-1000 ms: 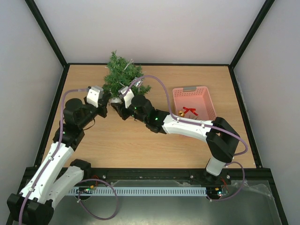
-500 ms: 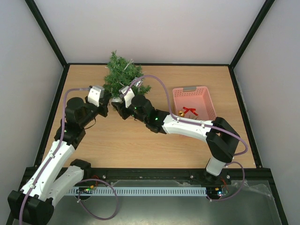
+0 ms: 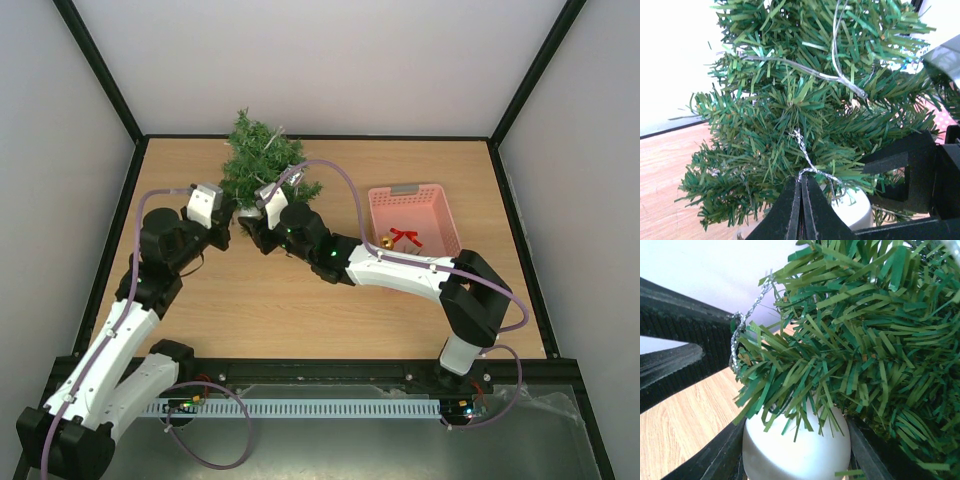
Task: Decorate the small christmas tree
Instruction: Hang the decoration item on the Christmas tree.
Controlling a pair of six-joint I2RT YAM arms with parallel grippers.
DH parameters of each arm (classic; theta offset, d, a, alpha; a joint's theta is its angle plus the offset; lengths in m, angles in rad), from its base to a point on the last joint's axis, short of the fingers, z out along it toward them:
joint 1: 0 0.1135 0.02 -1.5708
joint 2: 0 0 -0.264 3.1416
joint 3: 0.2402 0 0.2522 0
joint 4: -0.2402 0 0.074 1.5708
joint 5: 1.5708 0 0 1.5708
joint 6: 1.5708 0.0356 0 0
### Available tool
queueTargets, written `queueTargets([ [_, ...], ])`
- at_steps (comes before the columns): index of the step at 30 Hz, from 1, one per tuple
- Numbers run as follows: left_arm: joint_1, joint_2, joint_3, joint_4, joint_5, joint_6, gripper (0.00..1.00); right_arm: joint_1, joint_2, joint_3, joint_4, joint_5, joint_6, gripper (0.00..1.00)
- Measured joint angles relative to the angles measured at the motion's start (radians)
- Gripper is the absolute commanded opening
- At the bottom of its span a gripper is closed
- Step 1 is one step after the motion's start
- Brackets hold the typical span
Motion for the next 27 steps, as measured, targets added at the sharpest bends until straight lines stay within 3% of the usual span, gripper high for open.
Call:
queueTargets([
  [2,0.0,-0.004,0.0,-0.015,-0.002,0.001,0.07,0.0,0.0,0.0,0.0,-0.001,0.001,0.4],
  [8,0.0,-0.063,0.002,-0.065,-0.019,-0.011,0.35,0.0,0.0,0.0,0.0,-0.01,0.001,0.4],
  [13,0.0,-0.095,0.035,-0.135,-0.036,-0.034,0.44,0.0,0.0,0.0,0.0,-0.019,0.001,0.4],
  [19,0.004,-0.089,0.078,-0.185,-0.038,-0.087,0.43,0.0,0.0,0.0,0.0,-0.026,0.002,0.4],
  [23,0.009,-0.039,0.123,-0.197,-0.021,-0.128,0.22,0.0,0.0,-0.003,0.001,-0.025,0.005,0.4],
  [27,0.017,0.013,0.139,-0.193,0.002,-0.158,0.19,0.0,0.0,-0.016,0.001,-0.022,0.005,0.4],
])
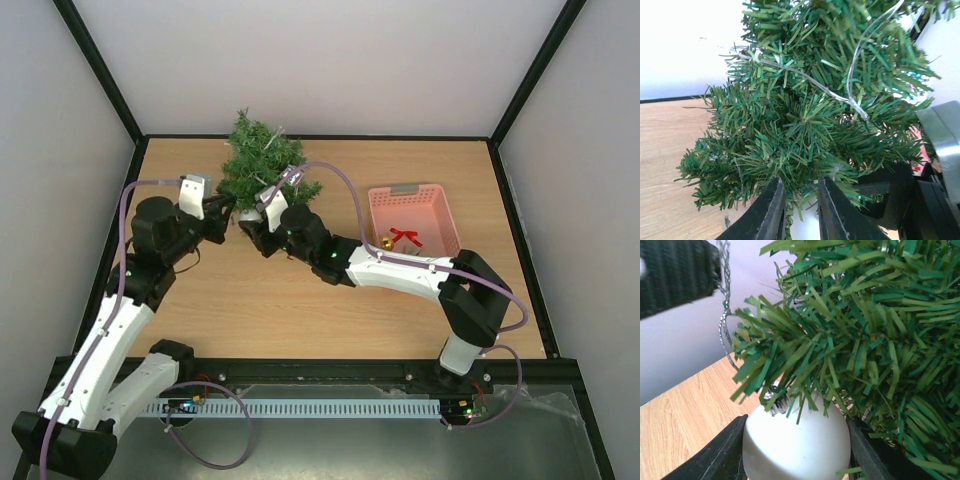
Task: Decorate the small christmas tree
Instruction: Hang the decoration item on the Christmas tree.
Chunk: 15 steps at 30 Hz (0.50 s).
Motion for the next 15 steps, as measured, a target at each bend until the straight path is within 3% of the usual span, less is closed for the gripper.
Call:
queueTargets([
  [12,0.005,0.038,0.001,-0.003,0.002,-0.017,0.32,0.0,0.0,-0.004,0.0,0.0,0.002,0.4],
  [15,0.005,0.036,0.019,-0.032,-0.014,-0.018,0.43,0.0,-0.002,-0.006,0.0,-0.005,0.002,0.4],
])
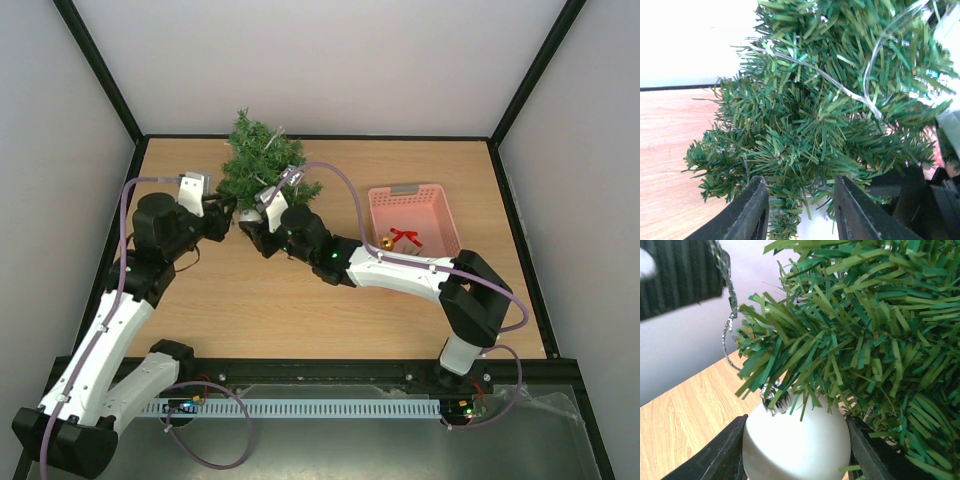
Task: Decorate the small christmas tree
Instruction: Hang the decoration item on the Christmas tree.
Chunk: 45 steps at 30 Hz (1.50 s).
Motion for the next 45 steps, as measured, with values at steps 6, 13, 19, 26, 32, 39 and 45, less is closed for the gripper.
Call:
queueTargets([
  [6,0.0,-0.015,0.045,-0.059,-0.019,-0.02,0.48,0.0,-0.01,-0.016,0.008,-0.022,-0.003,0.4],
  [13,0.0,-0.017,0.045,-0.08,-0.017,-0.038,0.54,0.0,-0.014,-0.018,0.008,-0.029,-0.008,0.4],
  [19,0.0,0.023,0.045,-0.079,-0.012,-0.043,0.52,0.0,-0.015,-0.018,0.008,-0.03,-0.008,0.4],
  [26,0.0,0.051,0.045,-0.068,0.01,-0.047,0.2,0.0,-0.019,-0.018,0.008,-0.03,-0.01,0.4],
  [32,0.0,0.045,0.045,-0.047,0.043,-0.051,0.04,0.0,-0.019,-0.018,0.008,-0.03,-0.011,0.4],
  [39,0.0,0.023,0.045,-0.045,0.055,-0.06,0.03,0.0,-0.019,-0.018,0.008,-0.031,-0.011,0.4],
  [45,0.0,-0.001,0.045,-0.047,0.058,-0.061,0.02,0.0,-0.019,-0.018,0.008,-0.045,-0.019,0.4],
])
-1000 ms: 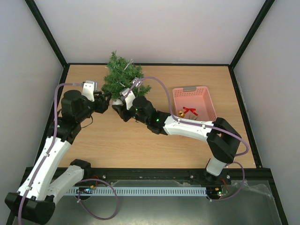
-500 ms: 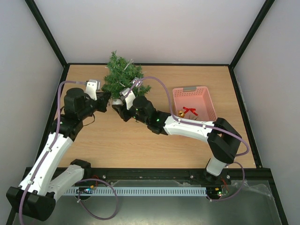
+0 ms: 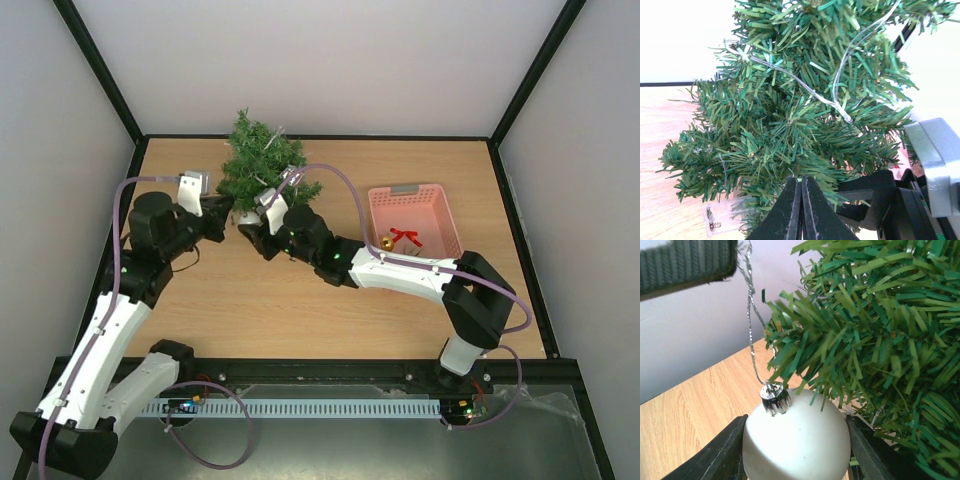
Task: Decorate the small christmas tree
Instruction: Hang the decoration item on the Christmas tree.
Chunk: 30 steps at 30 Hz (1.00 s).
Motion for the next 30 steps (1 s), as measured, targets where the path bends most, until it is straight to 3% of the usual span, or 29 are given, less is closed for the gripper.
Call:
queueTargets([
  [30,0.0,-0.04,-0.055,0.02,0.049,0.0,0.02,0.0,-0.015,-0.017,0.0,-0.006,-0.026,0.41],
])
